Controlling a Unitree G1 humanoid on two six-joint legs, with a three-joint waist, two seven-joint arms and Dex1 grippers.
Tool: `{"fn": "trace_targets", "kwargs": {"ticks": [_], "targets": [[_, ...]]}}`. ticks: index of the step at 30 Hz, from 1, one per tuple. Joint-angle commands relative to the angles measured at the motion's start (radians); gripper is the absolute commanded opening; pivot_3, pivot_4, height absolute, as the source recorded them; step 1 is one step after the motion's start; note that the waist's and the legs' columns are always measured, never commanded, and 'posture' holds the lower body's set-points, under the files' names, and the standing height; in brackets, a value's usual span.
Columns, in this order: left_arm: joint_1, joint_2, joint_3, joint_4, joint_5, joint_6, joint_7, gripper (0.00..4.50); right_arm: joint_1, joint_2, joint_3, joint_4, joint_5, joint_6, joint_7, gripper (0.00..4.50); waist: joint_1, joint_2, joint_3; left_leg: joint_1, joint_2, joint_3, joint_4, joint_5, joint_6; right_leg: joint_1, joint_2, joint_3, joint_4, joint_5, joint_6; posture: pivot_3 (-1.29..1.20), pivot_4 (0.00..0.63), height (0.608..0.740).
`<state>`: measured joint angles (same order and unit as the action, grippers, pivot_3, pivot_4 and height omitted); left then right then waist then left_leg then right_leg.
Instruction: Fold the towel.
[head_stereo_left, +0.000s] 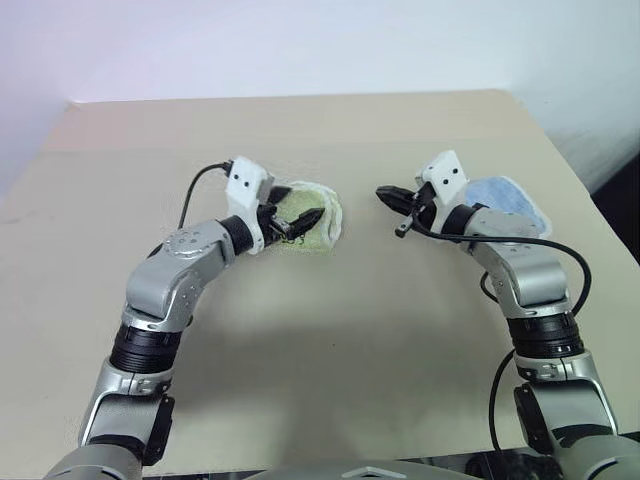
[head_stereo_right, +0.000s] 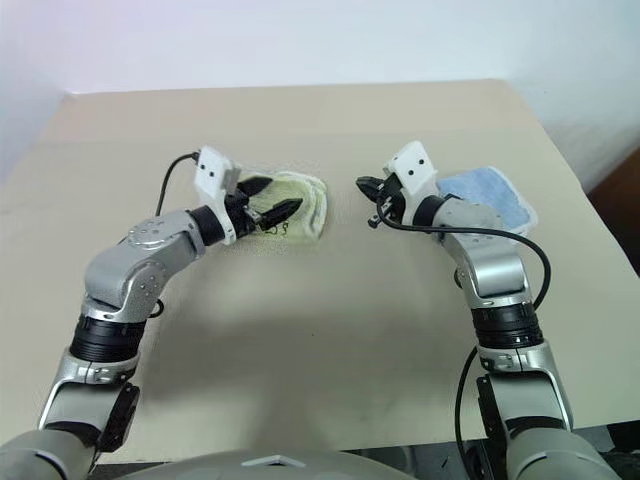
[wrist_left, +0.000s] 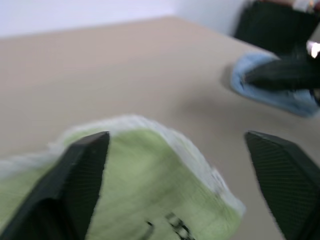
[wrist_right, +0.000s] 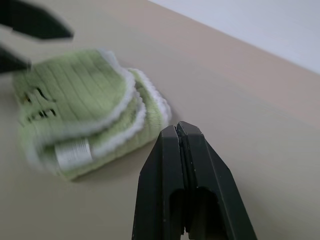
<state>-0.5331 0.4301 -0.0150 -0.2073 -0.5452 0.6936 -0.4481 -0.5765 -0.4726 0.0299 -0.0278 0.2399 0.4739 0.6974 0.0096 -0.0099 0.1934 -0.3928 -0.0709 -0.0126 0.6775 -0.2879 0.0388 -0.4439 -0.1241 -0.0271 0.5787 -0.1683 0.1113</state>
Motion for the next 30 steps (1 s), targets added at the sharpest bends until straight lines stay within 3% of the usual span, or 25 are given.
{"fn": "trace_targets", "kwargs": {"ticks": [1, 3, 6, 17, 24, 28, 30], "targets": [[0.003, 0.021, 0.076, -0.023, 0.007, -0.032, 0.001, 4.47, -0.053, 0.029, 0.015, -0.036, 0.021, -0.011, 0.011, 0.0, -0.004, 0.0, 0.0, 0.0, 0.0, 0.0, 0.0, 0.0, 0.0, 0.0, 0.0, 0.0, 0.0, 0.0, 0.0, 0.0, 0.15, 0.728], [-0.001, 0.04, 0.081, 0.007, 0.05, -0.046, 0.01, 4.47, -0.075, 0.053, 0.031, -0.025, 0.017, -0.01, 0.011, 0.0, -0.005, 0.0, 0.0, 0.0, 0.0, 0.0, 0.0, 0.0, 0.0, 0.0, 0.0, 0.0, 0.0, 0.0, 0.0, 0.0, 0.15, 0.728], [-0.003, 0.067, 0.05, 0.059, 0.123, -0.089, 0.002, 3.86, -0.116, 0.105, 0.063, 0.001, 0.01, -0.007, 0.002, 0.0, -0.004, 0.0, 0.0, 0.0, 0.0, 0.0, 0.0, 0.0, 0.0, 0.0, 0.0, 0.0, 0.001, 0.0, 0.0, 0.0, 0.15, 0.728], [0.001, 0.059, -0.066, 0.186, 0.287, -0.172, -0.057, 0.12, -0.17, 0.297, 0.164, 0.298, -0.063, -0.007, -0.073, 0.0, -0.005, 0.0, 0.0, 0.0, -0.001, 0.0, 0.0, 0.0, 0.0, 0.0, 0.0, 0.0, 0.0, 0.0, 0.0, 0.0, 0.15, 0.728], [0.053, 0.08, -0.146, 0.222, 0.395, -0.161, -0.072, 0.02, -0.147, 0.323, 0.181, 0.423, -0.118, -0.016, -0.111, 0.0, -0.027, 0.001, 0.0, 0.0, -0.001, 0.0, -0.001, 0.001, -0.002, -0.001, 0.0, 0.0, 0.001, 0.0, 0.0, 0.0, 0.15, 0.728], [0.058, 0.051, -0.097, 0.205, 0.366, -0.157, -0.063, 0.02, -0.129, 0.317, 0.161, 0.367, -0.1, -0.038, -0.095, 0.0, -0.026, 0.001, 0.0, 0.0, -0.001, -0.001, -0.001, 0.0, -0.001, -0.001, 0.0, 0.0, 0.002, 0.0, 0.0, 0.0, 0.15, 0.728], [0.042, 0.013, -0.007, 0.186, 0.291, -0.136, -0.046, 0.02, -0.116, 0.298, 0.141, 0.287, -0.079, -0.053, -0.076, 0.0, -0.023, 0.001, 0.0, 0.001, 0.0, -0.001, 0.0, 0.0, -0.001, -0.001, 0.0, 0.0, 0.002, 0.0, 0.0, 0.0, 0.15, 0.728]]}}
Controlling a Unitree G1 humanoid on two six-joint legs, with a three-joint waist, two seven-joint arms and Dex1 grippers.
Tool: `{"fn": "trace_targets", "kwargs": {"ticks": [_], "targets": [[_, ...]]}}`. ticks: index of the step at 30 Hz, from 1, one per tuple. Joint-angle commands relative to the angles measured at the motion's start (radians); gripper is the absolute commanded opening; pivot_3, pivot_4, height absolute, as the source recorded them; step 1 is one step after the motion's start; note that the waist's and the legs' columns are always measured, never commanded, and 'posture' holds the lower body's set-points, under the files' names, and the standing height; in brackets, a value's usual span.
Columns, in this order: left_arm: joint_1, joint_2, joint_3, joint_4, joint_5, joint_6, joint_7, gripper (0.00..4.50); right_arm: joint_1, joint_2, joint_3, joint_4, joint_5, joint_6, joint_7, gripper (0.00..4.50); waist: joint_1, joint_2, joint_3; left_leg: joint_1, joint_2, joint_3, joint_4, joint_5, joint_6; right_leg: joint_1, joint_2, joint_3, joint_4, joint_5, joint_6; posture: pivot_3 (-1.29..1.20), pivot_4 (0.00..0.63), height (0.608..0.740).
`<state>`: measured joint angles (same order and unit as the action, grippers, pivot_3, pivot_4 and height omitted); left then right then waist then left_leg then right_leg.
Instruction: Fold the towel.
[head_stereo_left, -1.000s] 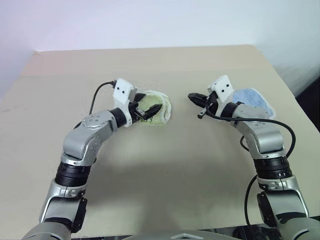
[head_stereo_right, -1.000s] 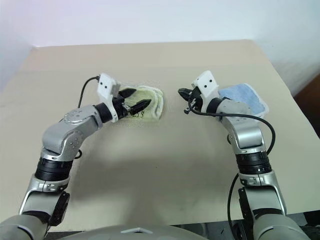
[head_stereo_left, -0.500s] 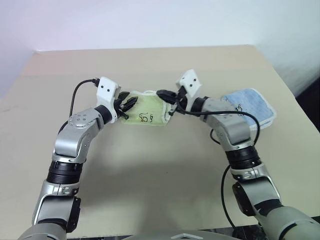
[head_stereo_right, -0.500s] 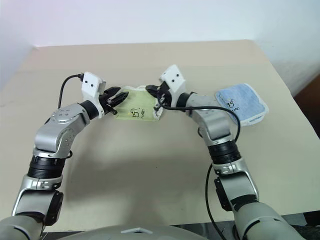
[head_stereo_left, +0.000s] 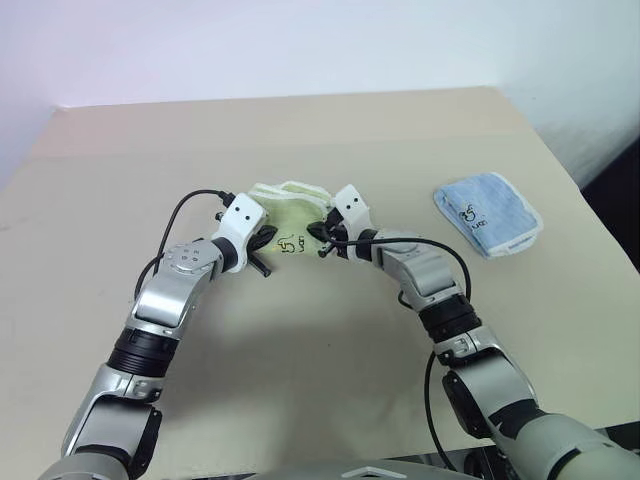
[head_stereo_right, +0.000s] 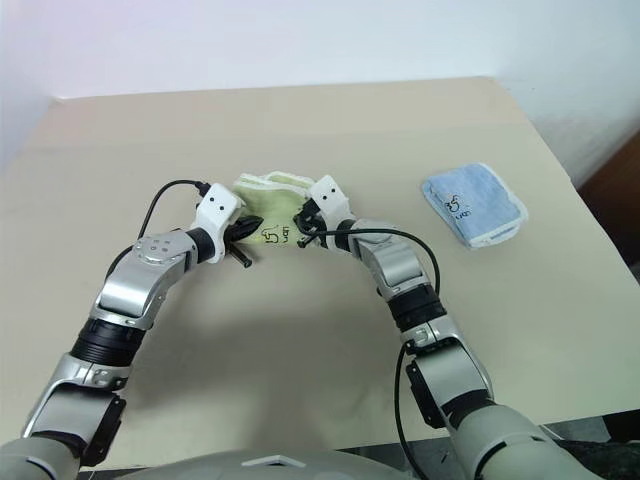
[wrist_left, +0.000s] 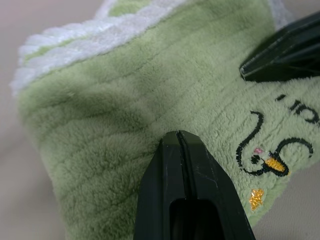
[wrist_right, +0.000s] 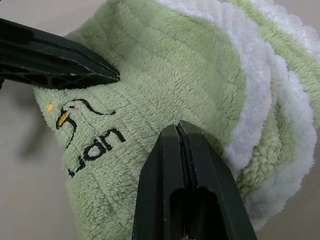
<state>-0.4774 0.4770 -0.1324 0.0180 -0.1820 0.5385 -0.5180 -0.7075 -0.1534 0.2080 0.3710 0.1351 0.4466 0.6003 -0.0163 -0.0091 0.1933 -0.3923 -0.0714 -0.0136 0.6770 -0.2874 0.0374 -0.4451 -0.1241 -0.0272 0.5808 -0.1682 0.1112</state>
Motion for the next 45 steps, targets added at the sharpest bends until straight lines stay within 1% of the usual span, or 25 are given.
{"fn": "trace_targets", "kwargs": {"ticks": [1, 2, 4, 6, 8, 10, 12, 13, 15, 17, 21, 26, 27, 34, 38, 43, 45], "targets": [[-0.027, -0.056, 0.171, -0.049, -0.122, 0.034, 0.039, 0.02, 0.024, -0.037, -0.049, -0.164, 0.038, -0.028, 0.033, 0.0, 0.003, 0.0, 0.0, 0.0, 0.0, 0.0, 0.0, 0.0, 0.0, 0.0, 0.0, 0.0, 0.0, 0.0, 0.0, 0.0, 0.15, 0.728], [-0.041, -0.078, 0.229, -0.058, -0.167, 0.053, 0.057, 0.02, 0.033, -0.052, -0.062, -0.212, 0.05, -0.026, 0.043, 0.0, 0.003, 0.0, 0.0, -0.001, 0.0, -0.001, 0.0, 0.0, 0.0, 0.0, 0.0, 0.0, 0.0, 0.0, 0.0, 0.0, 0.15, 0.728], [-0.059, -0.104, 0.297, -0.068, -0.218, 0.087, 0.088, 0.02, 0.045, -0.071, -0.074, -0.271, 0.065, -0.012, 0.052, 0.0, 0.003, 0.0, 0.0, -0.002, 0.0, -0.001, 0.001, 0.0, 0.0, -0.001, 0.0, 0.0, 0.0, 0.0, 0.0, 0.0, 0.15, 0.728], [-0.087, -0.141, 0.422, -0.076, -0.327, 0.165, 0.155, 0.02, 0.066, -0.11, -0.099, -0.35, 0.085, 0.01, 0.065, 0.0, 0.004, 0.0, 0.0, -0.002, 0.0, -0.001, 0.0, 0.0, 0.0, -0.001, 0.0, -0.001, 0.0, 0.0, 0.0, 0.0, 0.15, 0.728], [-0.103, -0.164, 0.52, -0.071, -0.411, 0.238, 0.215, 0.02, 0.084, -0.145, -0.125, -0.406, 0.1, 0.025, 0.069, 0.0, 0.004, 0.0, 0.0, -0.002, 0.0, -0.001, 0.001, 0.0, 0.0, -0.001, 0.0, -0.001, 0.0, 0.0, 0.0, 0.0, 0.15, 0.728], [-0.108, -0.174, 0.569, -0.058, -0.454, 0.282, 0.253, 0.02, 0.093, -0.164, -0.139, -0.427, 0.105, 0.035, 0.063, 0.0, 0.002, 0.0, 0.0, -0.001, 0.0, -0.001, 0.001, 0.0, 0.0, 0.0, 0.0, -0.001, 0.0, 0.0, 0.0, 0.0, 0.15, 0.728], [-0.117, -0.187, 0.621, -0.005, -0.507, 0.364, 0.304, 0.02, 0.101, -0.183, -0.158, -0.44, 0.107, 0.042, 0.053, 0.0, 0.004, 0.0, 0.0, 0.0, 0.0, -0.001, 0.001, 0.0, 0.0, 0.001, 0.0, -0.001, -0.001, 0.0, 0.0, 0.0, 0.15, 0.728], [-0.12, -0.191, 0.638, 0.014, -0.528, 0.396, 0.321, 0.19, 0.103, -0.189, -0.164, -0.444, 0.107, 0.044, 0.05, 0.0, 0.004, 0.0, 0.0, 0.0, 0.0, -0.001, 0.001, 0.0, 0.0, 0.001, 0.0, -0.001, 0.0, 0.0, 0.0, 0.0, 0.15, 0.728], [-0.122, -0.197, 0.657, 0.049, -0.564, 0.449, 0.333, 0.6, 0.104, -0.194, -0.17, -0.446, 0.106, 0.045, 0.046, 0.0, 0.004, 0.0, 0.0, 0.0, 0.0, -0.001, 0.001, 0.0, 0.0, 0.001, 0.0, -0.001, 0.0, 0.0, 0.0, 0.0, 0.15, 0.728], [-0.128, -0.204, 0.676, 0.077, -0.607, 0.504, 0.337, 1.24, 0.105, -0.196, -0.17, -0.445, 0.103, 0.043, 0.043, 0.0, 0.004, -0.001, 0.0, 0.0, 0.0, -0.001, 0.002, 0.0, 0.0, 0.001, 0.0, -0.001, 0.0, 0.0, 0.0, 0.0, 0.15, 0.728], [-0.12, -0.215, 0.693, 0.086, -0.685, 0.593, 0.34, 2.67, 0.108, -0.194, -0.164, -0.455, 0.101, 0.04, 0.036, 0.0, 0.004, -0.001, 0.0, 0.0, 0.0, -0.001, 0.002, 0.0, 0.0, 0.001, 0.0, -0.001, 0.0, 0.0, 0.0, 0.0, 0.15, 0.728], [-0.097, -0.232, 0.686, 0.085, -0.711, 0.646, 0.381, 4.37, 0.111, -0.187, -0.164, -0.463, 0.103, 0.04, 0.023, 0.0, 0.003, -0.001, 0.0, 0.0, 0.0, -0.001, 0.002, 0.0, 0.0, 0.001, 0.0, -0.001, 0.0, 0.0, 0.0, 0.0, 0.15, 0.728], [-0.092, -0.235, 0.68, 0.086, -0.708, 0.653, 0.387, 4.47, 0.112, -0.187, -0.164, -0.465, 0.103, 0.04, 0.022, 0.0, 0.003, -0.001, 0.0, 0.0, 0.0, -0.001, 0.002, 0.0, 0.0, 0.001, 0.0, -0.001, 0.0, 0.0, 0.0, 0.0, 0.15, 0.728], [-0.06, -0.297, 0.639, 0.035, -0.734, 0.731, 0.429, 4.47, 0.114, -0.187, -0.165, -0.473, 0.106, 0.04, 0.014, 0.0, 0.007, -0.001, 0.0, 0.0, 0.0, -0.001, 0.002, 0.0, -0.001, 0.002, 0.0, -0.001, 0.0, 0.0, 0.0, 0.0, 0.15, 0.728], [-0.05, -0.346, 0.654, -0.003, -0.765, 0.778, 0.479, 4.47, 0.11, -0.189, -0.164, -0.472, 0.105, 0.04, 0.012, 0.0, 0.009, -0.001, 0.0, 0.0, -0.001, -0.001, 0.002, 0.0, -0.001, 0.002, 0.0, -0.001, -0.001, 0.0, 0.0, 0.0, 0.15, 0.728], [-0.041, -0.372, 0.671, -0.036, -0.779, 0.804, 0.539, 4.47, 0.115, -0.189, -0.162, -0.478, 0.105, 0.042, 0.01, 0.0, 0.01, -0.001, 0.0, 0.0, -0.001, -0.001, 0.002, 0.0, -0.001, 0.002, 0.0, -0.001, -0.001, 0.0, 0.0, 0.0, 0.15, 0.728], [-0.043, -0.374, 0.681, -0.03, -0.772, 0.787, 0.557, 4.09, 0.115, -0.188, -0.161, -0.479, 0.105, 0.042, 0.01, 0.0, 0.01, -0.001, 0.0, 0.0, -0.001, -0.001, 0.002, 0.0, -0.001, 0.003, 0.0, -0.001, -0.001, 0.0, 0.0, 0.0, 0.15, 0.728]]}}
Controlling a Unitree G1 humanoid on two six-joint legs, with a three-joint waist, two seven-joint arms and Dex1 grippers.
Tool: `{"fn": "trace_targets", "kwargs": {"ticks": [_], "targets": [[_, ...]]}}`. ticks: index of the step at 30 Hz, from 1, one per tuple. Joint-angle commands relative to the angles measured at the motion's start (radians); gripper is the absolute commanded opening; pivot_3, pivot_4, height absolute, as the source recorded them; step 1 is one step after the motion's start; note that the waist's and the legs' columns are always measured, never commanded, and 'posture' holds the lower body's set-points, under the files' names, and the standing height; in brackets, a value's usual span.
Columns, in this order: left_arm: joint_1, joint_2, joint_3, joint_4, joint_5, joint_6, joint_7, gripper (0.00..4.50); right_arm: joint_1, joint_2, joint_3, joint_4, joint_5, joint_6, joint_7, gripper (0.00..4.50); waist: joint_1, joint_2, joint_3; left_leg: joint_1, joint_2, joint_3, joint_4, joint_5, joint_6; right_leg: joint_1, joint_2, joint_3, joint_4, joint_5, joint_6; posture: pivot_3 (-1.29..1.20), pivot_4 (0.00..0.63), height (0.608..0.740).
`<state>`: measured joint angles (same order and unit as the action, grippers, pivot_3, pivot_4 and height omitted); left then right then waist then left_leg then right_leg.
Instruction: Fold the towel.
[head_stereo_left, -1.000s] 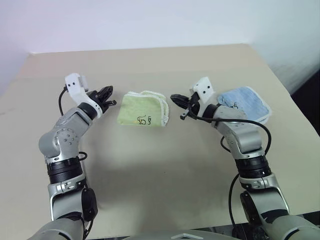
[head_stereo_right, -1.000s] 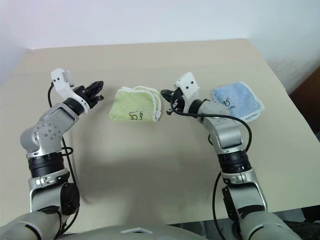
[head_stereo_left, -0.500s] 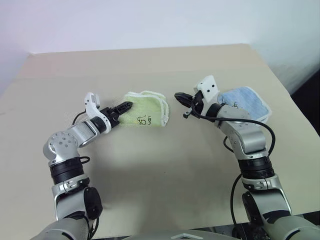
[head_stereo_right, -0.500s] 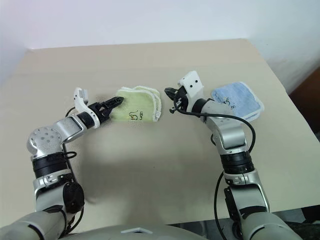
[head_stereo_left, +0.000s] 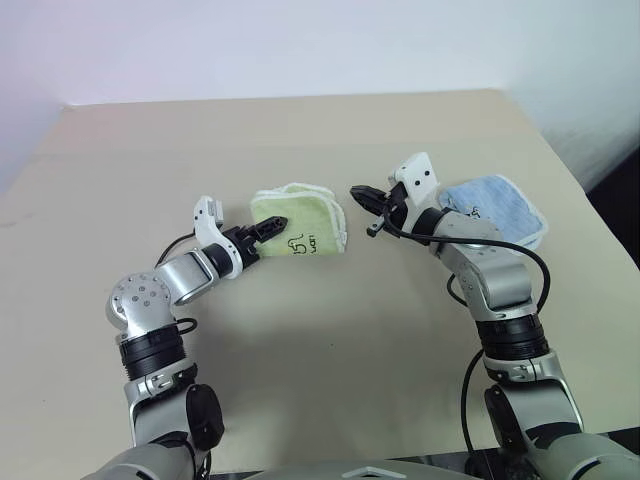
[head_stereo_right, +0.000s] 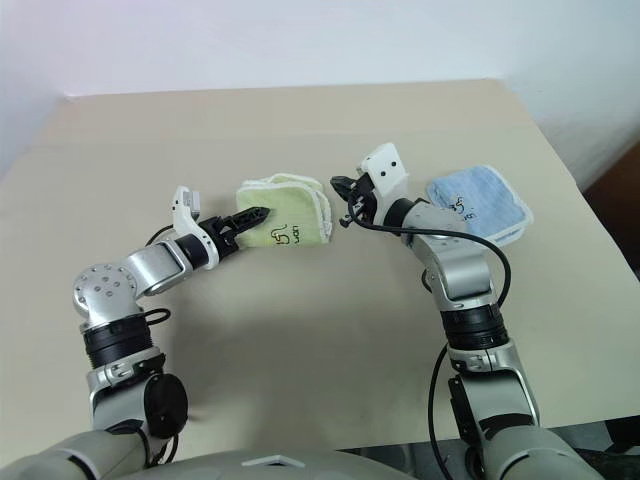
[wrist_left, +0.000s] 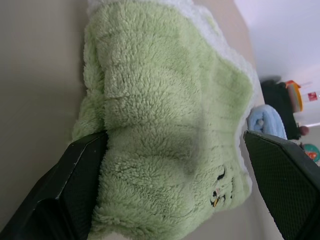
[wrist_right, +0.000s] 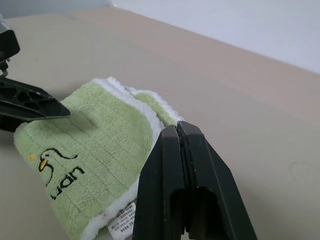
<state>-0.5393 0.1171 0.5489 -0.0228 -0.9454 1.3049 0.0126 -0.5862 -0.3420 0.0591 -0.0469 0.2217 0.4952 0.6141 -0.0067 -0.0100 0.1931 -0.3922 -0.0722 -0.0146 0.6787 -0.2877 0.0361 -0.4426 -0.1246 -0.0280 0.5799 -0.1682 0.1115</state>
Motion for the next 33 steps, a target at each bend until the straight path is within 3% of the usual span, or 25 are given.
{"fn": "trace_targets", "kwargs": {"ticks": [1, 11, 13, 18, 23, 26, 33], "targets": [[0.017, -0.015, 0.004, 0.014, -0.007, 0.012, 0.033, 3.9, -0.007, 0.001, -0.012, -0.06, 0.019, -0.008, -0.004, 0.0, -0.001, 0.0, 0.0, 0.0, 0.0, 0.0, 0.0, 0.0, 0.0, 0.0, 0.0, 0.0, 0.0, 0.0, 0.0, 0.0, 0.15, 0.728], [0.006, -0.02, 0.01, 0.03, -0.012, -0.04, 0.047, 0.52, -0.012, 0.001, -0.015, -0.054, 0.015, -0.015, -0.007, 0.0, -0.003, 0.0, 0.0, 0.0, 0.0, 0.0, 0.0, 0.0, 0.0, 0.0, 0.0, 0.0, 0.0, 0.0, 0.0, 0.0, 0.15, 0.728], [0.002, -0.023, 0.008, 0.033, -0.011, -0.058, 0.046, 0.01, -0.013, 0.0, -0.018, -0.056, 0.016, -0.015, -0.009, 0.0, -0.003, 0.0, 0.0, 0.0, 0.0, 0.0, 0.0, 0.001, 0.0, 0.0, 0.0, 0.0, 0.0, 0.0, 0.0, 0.0, 0.15, 0.728], [-0.002, -0.033, -0.009, 0.028, -0.006, -0.09, 0.05, 0.01, -0.012, -0.001, -0.02, -0.056, 0.017, -0.016, -0.012, 0.0, -0.003, 0.0, 0.0, 0.0, 0.0, 0.0, 0.0, 0.0, 0.0, 0.0, 0.0, 0.0, 0.0, 0.0, 0.0, 0.0, 0.15, 0.728], [-0.027, -0.04, 0.022, -0.004, 0.043, -0.27, 0.092, 0.01, -0.008, -0.002, -0.022, -0.063, 0.019, -0.014, -0.016, 0.0, -0.002, 0.0, 0.0, 0.0, 0.0, 0.0, 0.0, 0.0, 0.0, 0.0, 0.0, 0.0, 0.0, 0.0, 0.0, 0.0, 0.15, 0.728], [-0.044, 0.002, 0.076, 0.008, 0.156, -0.464, 0.194, 0.01, -0.003, -0.006, -0.026, -0.069, 0.022, -0.012, -0.016, 0.0, -0.006, 0.0, 0.0, 0.0, 0.0, 0.0, 0.0, 0.0, -0.001, -0.001, 0.0, 0.0, 0.0, 0.0, 0.0, 0.0, 0.15, 0.728], [-0.03, 0.099, 0.296, 0.063, 0.194, -0.78, 0.339, 0.01, 0.0, -0.012, -0.025, -0.072, 0.027, -0.007, -0.006, 0.0, -0.004, 0.0, 0.0, 0.0, 0.001, 0.0, -0.002, 0.0, -0.002, -0.002, 0.001, 0.0, 0.0, 0.0, 0.0, 0.0, 0.15, 0.728]]}}
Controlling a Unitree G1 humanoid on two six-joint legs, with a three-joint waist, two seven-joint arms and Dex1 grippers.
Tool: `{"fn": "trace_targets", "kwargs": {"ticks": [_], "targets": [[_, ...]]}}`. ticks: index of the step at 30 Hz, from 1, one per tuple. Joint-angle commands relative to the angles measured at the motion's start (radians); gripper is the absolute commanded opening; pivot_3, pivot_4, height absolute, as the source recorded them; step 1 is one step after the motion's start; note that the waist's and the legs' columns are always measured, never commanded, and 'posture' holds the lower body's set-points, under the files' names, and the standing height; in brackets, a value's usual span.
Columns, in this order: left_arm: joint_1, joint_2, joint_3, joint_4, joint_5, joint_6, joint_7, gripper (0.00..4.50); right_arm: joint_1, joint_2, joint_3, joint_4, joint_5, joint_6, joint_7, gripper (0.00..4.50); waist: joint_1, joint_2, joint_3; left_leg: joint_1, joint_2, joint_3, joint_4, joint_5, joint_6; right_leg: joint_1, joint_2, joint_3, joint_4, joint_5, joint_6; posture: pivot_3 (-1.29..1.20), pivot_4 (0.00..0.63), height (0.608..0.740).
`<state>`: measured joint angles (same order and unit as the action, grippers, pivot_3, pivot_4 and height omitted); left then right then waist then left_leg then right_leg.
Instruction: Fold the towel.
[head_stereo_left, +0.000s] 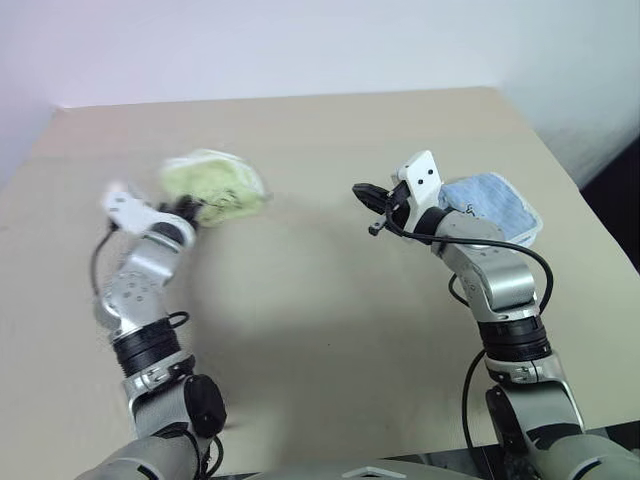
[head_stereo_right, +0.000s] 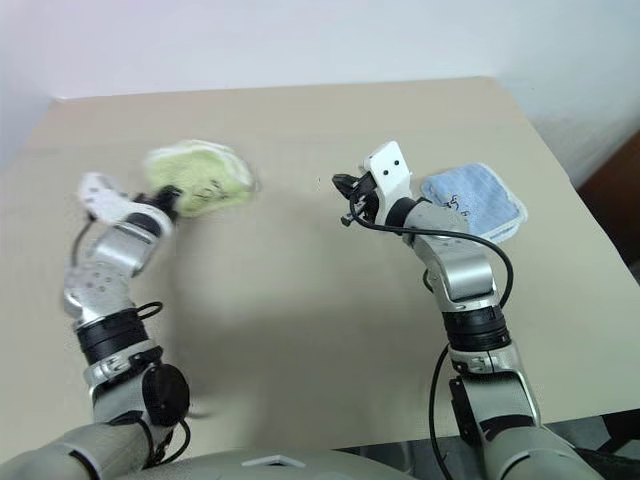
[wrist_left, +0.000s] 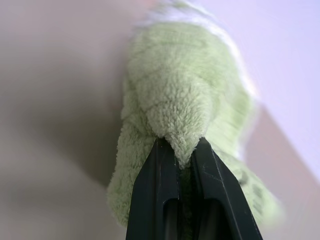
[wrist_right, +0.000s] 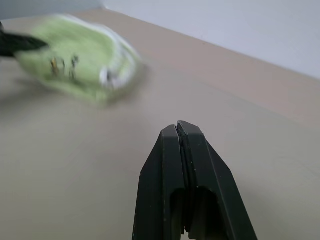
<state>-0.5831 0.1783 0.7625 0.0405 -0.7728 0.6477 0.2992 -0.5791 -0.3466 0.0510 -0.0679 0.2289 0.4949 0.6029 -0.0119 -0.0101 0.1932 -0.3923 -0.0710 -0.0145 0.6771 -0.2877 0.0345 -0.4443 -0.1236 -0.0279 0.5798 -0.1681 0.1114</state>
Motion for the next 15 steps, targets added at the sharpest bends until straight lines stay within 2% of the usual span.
{"fn": "trace_targets", "kwargs": {"ticks": [1, 6, 11, 12, 15], "targets": [[0.021, 0.043, 0.1, 0.009, 0.02, -0.145, 0.072, 0.01, -0.008, -0.008, -0.015, -0.05, 0.021, -0.007, 0.007, 0.0, 0.002, 0.0, 0.0, 0.0, 0.0, 0.0, 0.0, 0.0, 0.0, 0.0, 0.0, 0.0, 0.0, 0.0, 0.0, 0.0, 0.15, 0.728], [0.102, -0.001, 0.151, -0.004, 0.018, -0.208, 0.204, 0.01, -0.017, -0.004, -0.003, -0.03, 0.024, -0.017, 0.019, 0.0, 0.014, -0.001, 0.0, 0.0, -0.001, 0.0, 0.001, 0.0, 0.0, 0.001, -0.001, 0.0, -0.001, 0.0, 0.0, 0.0, 0.15, 0.728], [0.162, -0.038, 0.106, -0.048, -0.004, -0.174, 0.229, 0.01, -0.032, 0.002, 0.007, -0.008, 0.019, -0.027, 0.028, 0.0, 0.023, -0.001, -0.001, 0.0, -0.001, 0.0, 0.001, -0.001, 0.0, 0.001, -0.001, 0.0, 0.0, 0.0, 0.0, 0.0, 0.15, 0.728], [0.165, -0.043, 0.104, -0.056, -0.018, -0.179, 0.227, 0.58, -0.034, 0.002, 0.009, -0.005, 0.019, -0.029, 0.029, 0.0, 0.023, -0.001, -0.001, 0.0, -0.001, 0.0, 0.001, -0.001, 0.0, 0.001, -0.001, 0.0, 0.0, 0.0, 0.0, 0.0, 0.15, 0.728], [0.167, -0.042, 0.11, -0.067, -0.038, -0.203, 0.227, 1.4, -0.038, 0.005, 0.013, 0.002, 0.018, -0.033, 0.032, 0.0, 0.023, -0.001, -0.001, 0.0, -0.001, 0.0, 0.001, -0.001, 0.0, 0.001, -0.001, 0.0, 0.0, 0.0, 0.0, 0.0, 0.15, 0.728]]}}
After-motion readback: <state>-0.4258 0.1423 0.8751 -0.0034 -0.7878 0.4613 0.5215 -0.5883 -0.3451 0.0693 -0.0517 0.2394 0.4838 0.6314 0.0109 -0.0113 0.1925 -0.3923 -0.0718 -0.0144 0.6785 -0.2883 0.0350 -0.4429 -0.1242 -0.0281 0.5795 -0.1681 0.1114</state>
